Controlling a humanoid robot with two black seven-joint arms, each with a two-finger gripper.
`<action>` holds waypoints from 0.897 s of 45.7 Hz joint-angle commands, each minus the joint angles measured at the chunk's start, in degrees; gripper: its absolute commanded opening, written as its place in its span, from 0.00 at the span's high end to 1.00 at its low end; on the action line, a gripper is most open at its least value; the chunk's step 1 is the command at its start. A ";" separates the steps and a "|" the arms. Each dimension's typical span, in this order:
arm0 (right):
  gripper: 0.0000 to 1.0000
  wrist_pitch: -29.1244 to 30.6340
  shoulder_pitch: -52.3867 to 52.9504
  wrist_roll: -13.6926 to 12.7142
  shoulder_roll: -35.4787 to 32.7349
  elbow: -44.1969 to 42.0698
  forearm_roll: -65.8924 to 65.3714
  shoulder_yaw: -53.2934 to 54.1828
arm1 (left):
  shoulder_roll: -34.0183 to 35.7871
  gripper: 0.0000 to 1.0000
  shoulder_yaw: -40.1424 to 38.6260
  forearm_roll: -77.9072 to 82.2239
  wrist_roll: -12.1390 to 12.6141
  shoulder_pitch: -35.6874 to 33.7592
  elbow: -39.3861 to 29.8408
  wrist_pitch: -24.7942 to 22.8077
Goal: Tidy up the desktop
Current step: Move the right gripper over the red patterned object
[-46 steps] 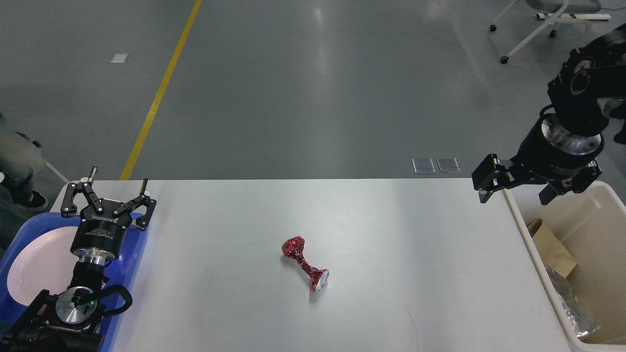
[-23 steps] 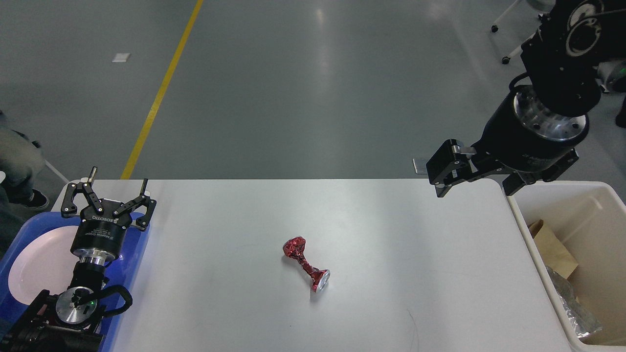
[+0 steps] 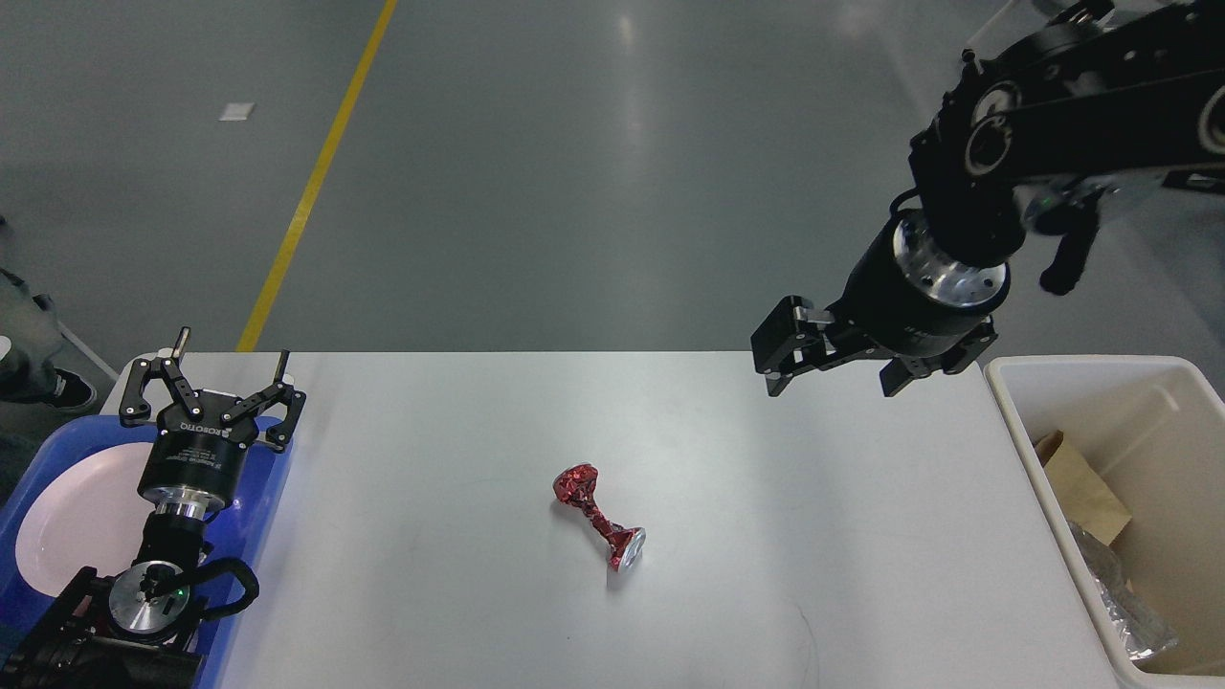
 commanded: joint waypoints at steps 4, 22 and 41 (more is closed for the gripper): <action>0.00 -4.41 -16.28 0.01 5.24 -8.78 -4.42 7.78 | 0.00 0.04 0.00 0.00 -0.01 0.00 0.00 0.00; 0.00 -15.93 -35.71 0.36 12.71 -15.63 -35.53 23.52 | 0.00 0.04 0.00 0.00 -0.01 0.00 0.00 0.00; 0.00 -16.90 -51.26 0.18 25.19 -34.71 -40.37 25.81 | 0.00 0.04 0.00 0.00 -0.01 0.00 0.00 0.00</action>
